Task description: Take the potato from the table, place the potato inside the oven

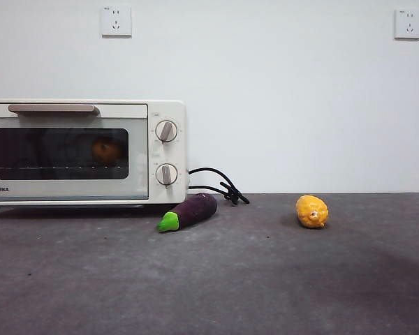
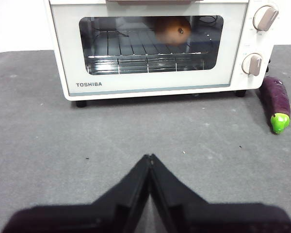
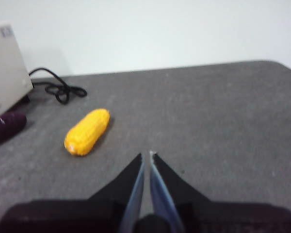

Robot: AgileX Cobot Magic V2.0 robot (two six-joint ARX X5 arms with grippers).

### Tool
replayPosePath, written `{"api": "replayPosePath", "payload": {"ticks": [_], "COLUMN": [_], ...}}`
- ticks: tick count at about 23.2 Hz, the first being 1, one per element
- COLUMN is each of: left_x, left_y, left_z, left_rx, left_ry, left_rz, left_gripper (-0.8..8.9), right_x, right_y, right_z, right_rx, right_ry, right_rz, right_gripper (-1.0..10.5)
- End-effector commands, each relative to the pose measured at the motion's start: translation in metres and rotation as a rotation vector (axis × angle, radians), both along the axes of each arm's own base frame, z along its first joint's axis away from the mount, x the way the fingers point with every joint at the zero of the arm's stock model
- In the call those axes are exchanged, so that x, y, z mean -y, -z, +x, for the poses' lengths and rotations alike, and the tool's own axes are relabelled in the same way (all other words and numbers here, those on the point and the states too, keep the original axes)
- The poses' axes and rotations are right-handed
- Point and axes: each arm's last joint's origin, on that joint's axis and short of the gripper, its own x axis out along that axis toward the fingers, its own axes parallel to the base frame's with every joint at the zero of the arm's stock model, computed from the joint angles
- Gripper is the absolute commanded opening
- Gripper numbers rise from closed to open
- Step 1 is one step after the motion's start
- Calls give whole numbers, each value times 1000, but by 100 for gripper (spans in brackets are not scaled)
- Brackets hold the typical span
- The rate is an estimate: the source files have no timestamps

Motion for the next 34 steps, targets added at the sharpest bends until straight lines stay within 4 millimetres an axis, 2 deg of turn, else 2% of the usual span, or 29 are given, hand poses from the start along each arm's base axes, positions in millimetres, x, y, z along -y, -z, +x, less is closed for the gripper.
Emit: {"api": "replayPosePath", "payload": {"ticks": [1,11,20,34], "left_x": [0,0,0,0], "left_y": [3,3,3,3], "left_z": [1,1,1,1], "left_rx": [-3,-3,-7,-7], "left_ry": [2,2,2,2], "left_rz": [-8,-8,-8,-8], "left_gripper": [-4,-4,-4,-4], "right_x": [0,-2,-5,-5], "right_y": [11,16,16,16], "right_z": [1,0,0,0], "right_rx": [-29,-88,-89,-88], "right_ry": [2,52,31,35], "right_rz": [7,-80,-9,-6], "right_gripper": [32,32,32,33]}}
